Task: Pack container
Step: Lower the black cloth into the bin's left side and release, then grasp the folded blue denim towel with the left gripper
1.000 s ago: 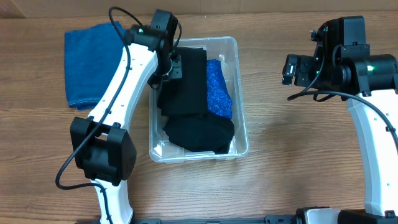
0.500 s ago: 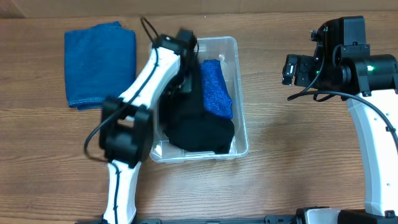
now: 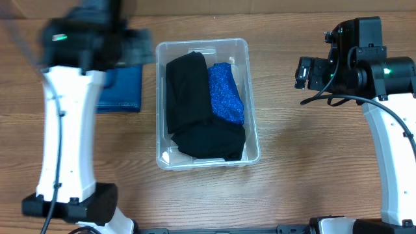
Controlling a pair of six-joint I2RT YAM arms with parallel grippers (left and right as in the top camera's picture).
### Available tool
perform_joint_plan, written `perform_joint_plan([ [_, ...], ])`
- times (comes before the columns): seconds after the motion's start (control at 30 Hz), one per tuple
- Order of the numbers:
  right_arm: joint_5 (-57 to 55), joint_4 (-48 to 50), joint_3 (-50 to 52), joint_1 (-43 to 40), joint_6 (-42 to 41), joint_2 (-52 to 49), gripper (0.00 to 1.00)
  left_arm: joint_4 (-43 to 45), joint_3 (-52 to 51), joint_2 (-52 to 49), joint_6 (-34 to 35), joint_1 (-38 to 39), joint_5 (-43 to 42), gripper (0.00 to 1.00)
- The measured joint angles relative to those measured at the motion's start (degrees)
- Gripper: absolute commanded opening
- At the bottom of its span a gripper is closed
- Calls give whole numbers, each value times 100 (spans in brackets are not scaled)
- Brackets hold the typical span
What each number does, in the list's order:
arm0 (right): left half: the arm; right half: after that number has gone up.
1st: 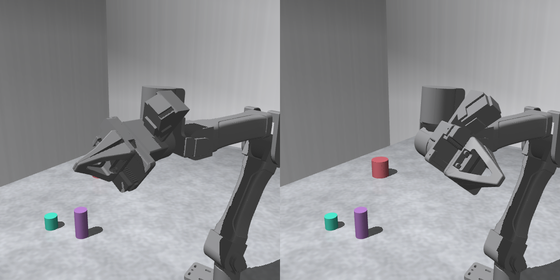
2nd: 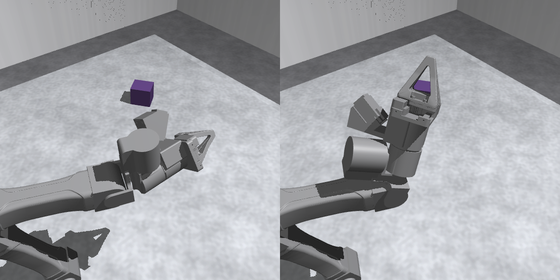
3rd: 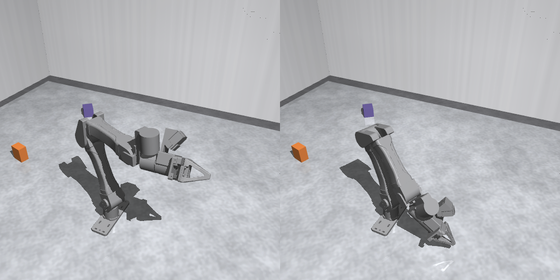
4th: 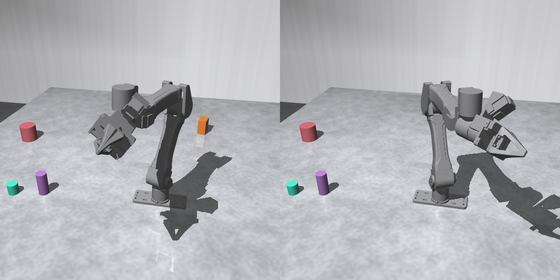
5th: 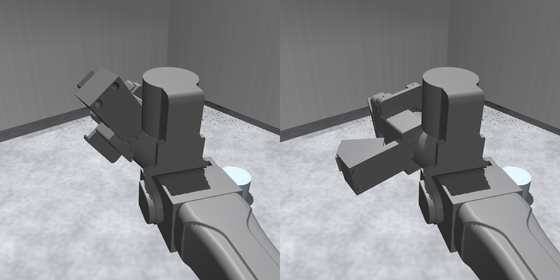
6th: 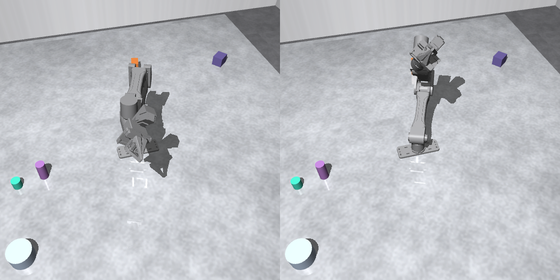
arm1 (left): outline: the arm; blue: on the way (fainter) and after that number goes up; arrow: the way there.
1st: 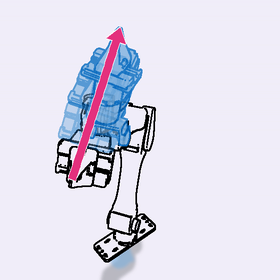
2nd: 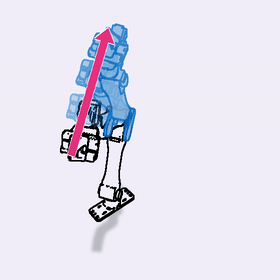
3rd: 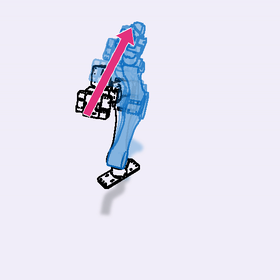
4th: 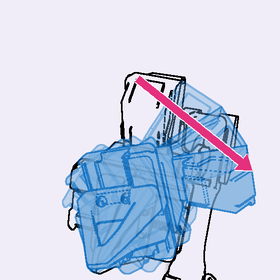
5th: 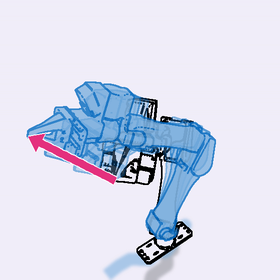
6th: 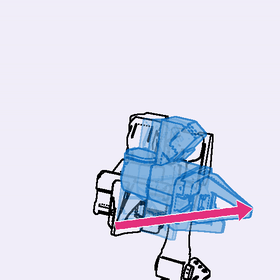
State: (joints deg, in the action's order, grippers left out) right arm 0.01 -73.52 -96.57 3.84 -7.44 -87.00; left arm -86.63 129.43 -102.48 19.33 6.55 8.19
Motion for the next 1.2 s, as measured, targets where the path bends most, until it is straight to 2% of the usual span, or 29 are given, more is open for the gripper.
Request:
perform_joint_plan([
  [0.1,4,-4,2,0,0,0,100,33,-66,-273,-107,-1261,-219,100],
  [0.2,2,-4,7,0,0,0,100,555,-87,-872,-603,-2809,-863,100],
  [0.3,4,0,7,0,-2,0,100,1147,-92,-1661,-1364,-3893,-1904,100],
  [0.37,2,-20,7,0,-2,0,100,1414,-92,-2450,-1797,-4197,-2651,100],
  [0.57,72,-63,7,0,-2,0,100,2461,-175,-4070,-2660,-4175,-4004,100],
  [0.67,133,-66,7,0,0,0,100,3132,-177,-4172,-2682,-4035,-4398,100],
  [0.87,151,-63,13,0,-2,0,100,3506,-79,-4594,-2448,-3620,-4739,98],
  [0.9,151,-63,15,0,0,0,100,3504,-61,-4605,-2385,-3613,-4743,86],
  [0.97,151,-59,15,0,-2,0,100,3456,-33,-4636,-2308,-3609,-4795,24],
  [1.0,151,-63,15,0,2,0,100,3386,-17,-4684,-2247,-3591,-4916,4],
  [1.07,151,-66,17,0,0,0,100,3023,-15,-4798,-2225,-3543,-5381,4],
  [1.2,149,-66,17,0,2,0,100,2120,-13,-4771,-2376,-3390,-5689,4],
])
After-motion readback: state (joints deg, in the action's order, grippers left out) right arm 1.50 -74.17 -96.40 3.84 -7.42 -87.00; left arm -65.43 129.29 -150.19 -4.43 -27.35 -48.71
